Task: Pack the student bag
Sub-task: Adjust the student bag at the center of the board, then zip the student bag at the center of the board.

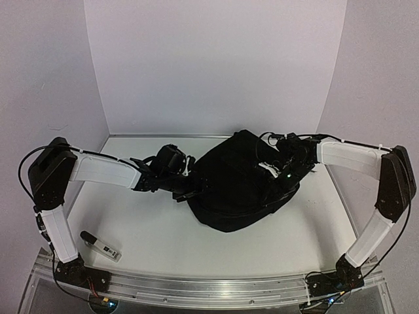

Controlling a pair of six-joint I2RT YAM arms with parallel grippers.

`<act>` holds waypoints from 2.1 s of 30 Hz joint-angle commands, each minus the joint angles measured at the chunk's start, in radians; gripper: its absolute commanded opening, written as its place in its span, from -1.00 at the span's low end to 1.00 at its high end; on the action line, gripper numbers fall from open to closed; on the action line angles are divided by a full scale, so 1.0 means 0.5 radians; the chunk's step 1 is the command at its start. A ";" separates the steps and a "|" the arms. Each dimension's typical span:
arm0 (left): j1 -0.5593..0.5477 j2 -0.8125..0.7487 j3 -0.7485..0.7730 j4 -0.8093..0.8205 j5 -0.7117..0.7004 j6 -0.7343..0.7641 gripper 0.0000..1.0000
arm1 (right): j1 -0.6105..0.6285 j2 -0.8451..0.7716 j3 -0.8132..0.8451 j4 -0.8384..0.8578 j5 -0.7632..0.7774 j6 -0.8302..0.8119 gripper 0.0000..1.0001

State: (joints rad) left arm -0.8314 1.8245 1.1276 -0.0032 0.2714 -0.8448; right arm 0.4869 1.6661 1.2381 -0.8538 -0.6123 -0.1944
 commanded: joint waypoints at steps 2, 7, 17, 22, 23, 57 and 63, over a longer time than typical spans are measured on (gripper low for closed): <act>-0.019 -0.272 -0.135 0.196 0.033 0.115 0.75 | 0.041 -0.111 0.079 -0.084 -0.316 -0.093 -1.00; -0.089 -0.461 -0.110 0.023 -0.058 0.336 0.75 | 0.144 -0.047 0.308 0.006 -0.336 0.007 -1.00; -0.160 -0.517 -0.361 0.048 0.018 0.158 0.30 | 0.186 0.128 0.516 0.062 -0.290 0.112 -1.00; -0.148 -0.343 -0.304 0.025 -0.175 0.148 -0.21 | 0.186 0.087 0.366 0.097 -0.351 0.102 -1.00; -0.139 -0.315 -0.285 0.035 -0.202 0.157 -0.32 | 0.187 0.078 0.343 0.096 -0.356 0.095 -1.00; -0.353 -0.383 -0.105 0.064 -0.188 0.677 0.49 | 0.193 -0.167 0.328 0.100 -0.307 0.101 0.06; -0.363 -0.170 0.155 -0.057 -0.108 0.606 0.40 | -0.033 -0.309 0.101 0.103 -0.157 0.076 0.12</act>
State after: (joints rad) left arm -1.0150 1.7088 1.1072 -0.0037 0.1832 -0.5405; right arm 0.5237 1.5515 1.3553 -0.7933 -0.7639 -0.1448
